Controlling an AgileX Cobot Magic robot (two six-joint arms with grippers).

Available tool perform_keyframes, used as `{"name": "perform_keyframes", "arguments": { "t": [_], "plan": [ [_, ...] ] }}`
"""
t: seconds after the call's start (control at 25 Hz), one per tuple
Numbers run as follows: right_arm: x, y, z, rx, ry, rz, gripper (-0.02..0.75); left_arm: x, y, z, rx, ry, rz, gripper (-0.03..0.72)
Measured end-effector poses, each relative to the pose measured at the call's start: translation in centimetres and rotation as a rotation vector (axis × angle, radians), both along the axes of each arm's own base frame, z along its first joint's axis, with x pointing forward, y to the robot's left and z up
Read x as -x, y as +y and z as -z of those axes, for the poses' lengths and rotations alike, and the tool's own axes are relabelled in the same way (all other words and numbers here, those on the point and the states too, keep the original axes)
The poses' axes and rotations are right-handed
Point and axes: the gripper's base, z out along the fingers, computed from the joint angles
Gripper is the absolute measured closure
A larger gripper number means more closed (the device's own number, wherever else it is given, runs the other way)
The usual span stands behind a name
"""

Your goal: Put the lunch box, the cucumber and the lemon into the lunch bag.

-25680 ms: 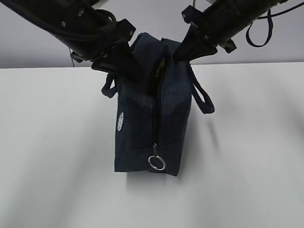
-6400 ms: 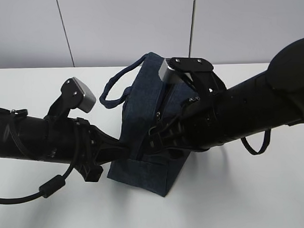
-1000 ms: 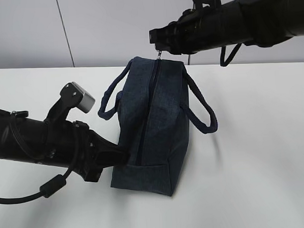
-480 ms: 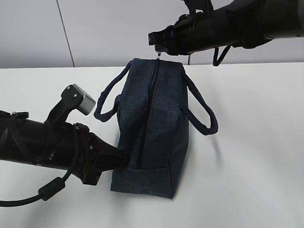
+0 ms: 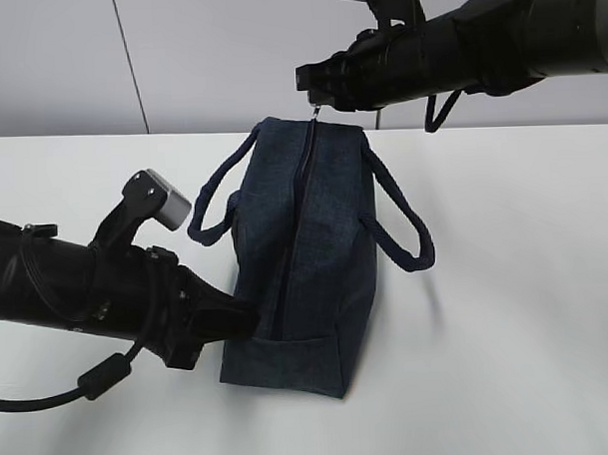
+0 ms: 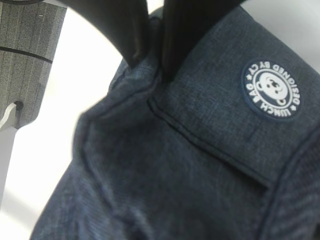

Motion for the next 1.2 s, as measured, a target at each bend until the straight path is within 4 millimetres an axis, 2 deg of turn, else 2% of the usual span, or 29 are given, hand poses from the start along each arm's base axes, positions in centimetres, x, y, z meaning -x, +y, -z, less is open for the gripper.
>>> {"name": "perform_keyframes", "arguments": {
  "t": [0.16,0.44,0.52,1.0,1.2],
  "plan": [
    [0.0,0.0,0.0,0.0,0.0,0.0,0.738,-0.1,0.0,0.0,-0.002,0.0,-0.01,0.653],
    [0.0,0.0,0.0,-0.001,0.004,-0.007,0.738,0.0,-0.1,-0.1,0.017,0.021,-0.018,0.434],
    [0.1,0.0,0.0,-0.002,0.007,-0.012,0.738,0.1,-0.2,-0.2,0.041,0.055,-0.031,0.403],
    [0.1,0.1,0.0,0.004,0.004,-0.025,0.738,1.3,0.9,-6.0,0.054,0.04,-0.123,0.384],
    [0.1,0.1,0.0,0.015,-0.003,-0.031,0.738,0.0,0.5,-9.5,0.033,0.087,-0.16,0.383]
  ]
}}
